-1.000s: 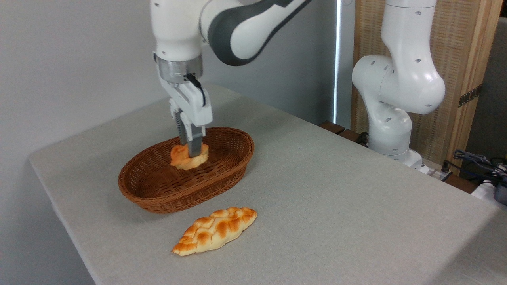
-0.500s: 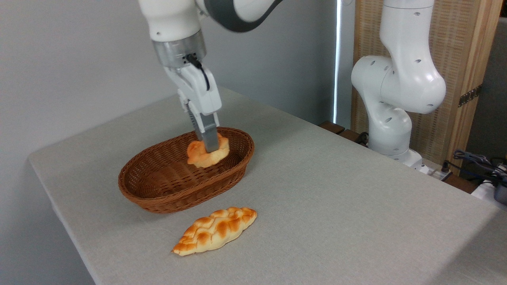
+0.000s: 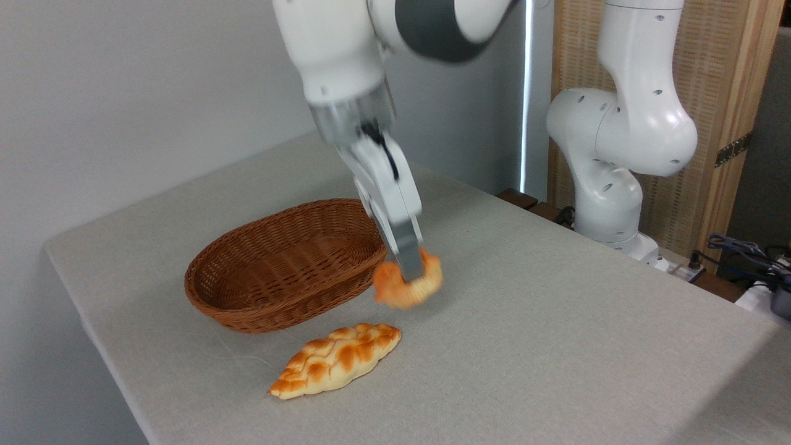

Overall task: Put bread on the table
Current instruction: 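Carry the roll past the basket rim and lower it onto the table, then open the gripper, release the roll, and raise the gripper away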

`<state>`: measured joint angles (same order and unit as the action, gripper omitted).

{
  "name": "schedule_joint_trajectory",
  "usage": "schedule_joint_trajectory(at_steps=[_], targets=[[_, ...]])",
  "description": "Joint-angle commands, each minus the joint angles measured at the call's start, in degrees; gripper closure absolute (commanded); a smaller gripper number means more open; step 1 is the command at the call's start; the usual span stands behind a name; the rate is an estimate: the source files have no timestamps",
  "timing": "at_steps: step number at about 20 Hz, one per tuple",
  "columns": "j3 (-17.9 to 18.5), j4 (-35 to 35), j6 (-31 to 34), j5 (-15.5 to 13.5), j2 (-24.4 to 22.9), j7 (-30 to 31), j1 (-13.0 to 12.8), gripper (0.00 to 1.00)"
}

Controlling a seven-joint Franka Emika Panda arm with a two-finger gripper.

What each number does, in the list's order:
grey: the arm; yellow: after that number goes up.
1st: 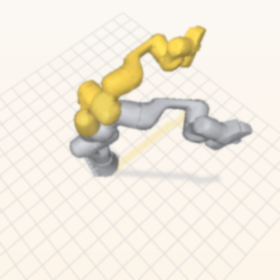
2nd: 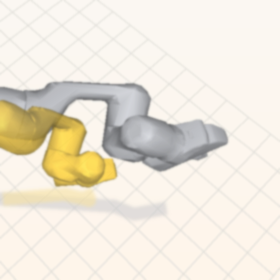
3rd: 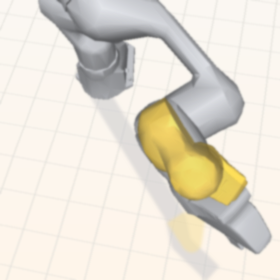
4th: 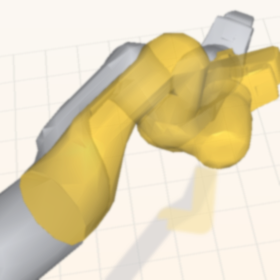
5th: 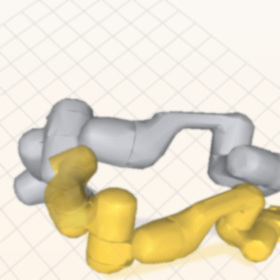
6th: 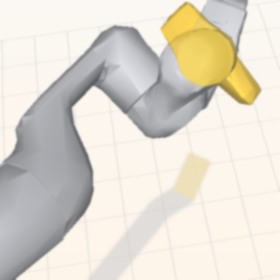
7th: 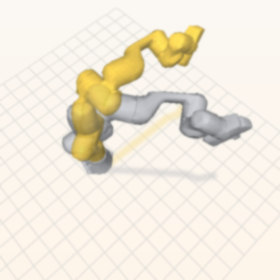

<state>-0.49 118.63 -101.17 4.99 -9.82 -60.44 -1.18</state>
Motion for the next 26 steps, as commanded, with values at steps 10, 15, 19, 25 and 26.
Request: schedule_joint_trajectory(at_steps=[10, 15, 19, 25, 26], targets=[[0.0, 9.2, -8.7, 4.0, -0.6, -0.2, -0.9, 0.0], [0.0, 9.1, -6.8, 4.0, -0.6, -0.6, -0.8, 0.0], [0.1, 9.1, -6.8, 4.0, -0.6, -0.6, -0.8, 0.0], [0.1, 3.3, -5.5, 2.7, -0.4, -0.2, -0.3, 0.0], [0.1, 0.7, -4.5, 0.8, 0.1, 0.0, -0.3, 0.0]])
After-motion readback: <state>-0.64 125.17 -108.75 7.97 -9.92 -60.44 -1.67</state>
